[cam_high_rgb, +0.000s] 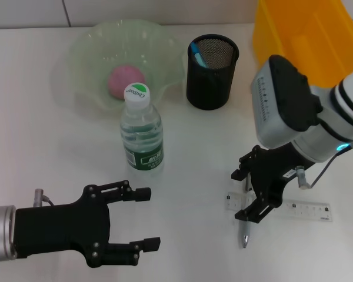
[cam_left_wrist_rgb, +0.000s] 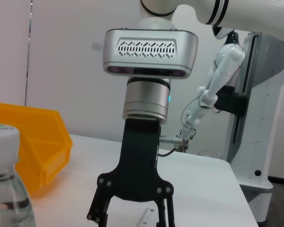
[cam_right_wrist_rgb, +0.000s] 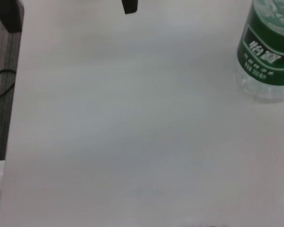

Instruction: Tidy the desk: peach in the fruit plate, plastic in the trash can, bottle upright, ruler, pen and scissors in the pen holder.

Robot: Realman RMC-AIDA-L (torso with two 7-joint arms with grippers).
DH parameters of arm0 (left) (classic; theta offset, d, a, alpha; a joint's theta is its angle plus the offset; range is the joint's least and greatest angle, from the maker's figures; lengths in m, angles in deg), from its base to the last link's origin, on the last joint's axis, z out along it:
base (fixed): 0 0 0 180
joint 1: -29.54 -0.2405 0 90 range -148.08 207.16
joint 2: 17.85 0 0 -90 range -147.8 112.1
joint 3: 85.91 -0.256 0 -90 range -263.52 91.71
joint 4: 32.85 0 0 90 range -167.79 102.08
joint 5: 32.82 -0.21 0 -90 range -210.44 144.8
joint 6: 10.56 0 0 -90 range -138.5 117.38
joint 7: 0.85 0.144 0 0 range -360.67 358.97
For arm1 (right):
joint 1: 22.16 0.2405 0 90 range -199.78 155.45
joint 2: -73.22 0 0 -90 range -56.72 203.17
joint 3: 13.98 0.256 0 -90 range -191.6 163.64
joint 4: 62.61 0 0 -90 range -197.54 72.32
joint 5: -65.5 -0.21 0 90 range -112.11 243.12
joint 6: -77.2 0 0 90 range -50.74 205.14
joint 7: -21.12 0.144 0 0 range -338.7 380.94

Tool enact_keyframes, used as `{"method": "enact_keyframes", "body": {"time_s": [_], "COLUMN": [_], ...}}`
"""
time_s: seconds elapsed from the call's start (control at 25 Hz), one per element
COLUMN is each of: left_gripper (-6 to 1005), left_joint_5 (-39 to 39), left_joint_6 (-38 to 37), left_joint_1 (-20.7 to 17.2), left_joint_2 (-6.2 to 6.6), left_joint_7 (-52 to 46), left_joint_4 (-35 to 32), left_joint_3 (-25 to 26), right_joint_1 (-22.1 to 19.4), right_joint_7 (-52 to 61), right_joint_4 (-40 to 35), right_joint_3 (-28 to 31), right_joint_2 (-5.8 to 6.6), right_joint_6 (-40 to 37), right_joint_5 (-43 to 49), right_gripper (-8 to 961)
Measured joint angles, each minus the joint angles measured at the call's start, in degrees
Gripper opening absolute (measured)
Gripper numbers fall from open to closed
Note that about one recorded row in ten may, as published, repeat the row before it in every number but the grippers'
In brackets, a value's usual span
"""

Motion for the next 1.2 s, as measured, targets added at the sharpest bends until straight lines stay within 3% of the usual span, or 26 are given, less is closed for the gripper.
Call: {"method": "enact_keyframes", "body": {"time_s": [0.76, 0.88, 1.2], "left_gripper": [811, 811, 811], "left_joint_5": [-0.09, -0.09, -0.09], "left_joint_6": [-0.14, -0.14, -0.09], "left_joint_1": [0.07, 0.08, 0.08], "left_joint_2": [-0.19, -0.18, -0.17], "left_joint_7": [-0.08, -0.08, -0.08], "left_joint_4": [-0.04, -0.04, -0.04], "left_joint_3": [0.05, 0.06, 0.05], "right_joint_1": [1.51, 1.63, 2.49], "right_joint_7": [1.51, 1.52, 2.25], "right_joint_4": [4.05, 4.22, 5.44], "right_joint_3": [-2.28, -2.29, -1.87], "right_joint_2": [-0.02, -0.02, 0.01], "right_joint_6": [3.83, 3.84, 3.32], "right_joint_5": [-1.39, -1.39, -1.40], "right_gripper": [676, 488, 409]}}
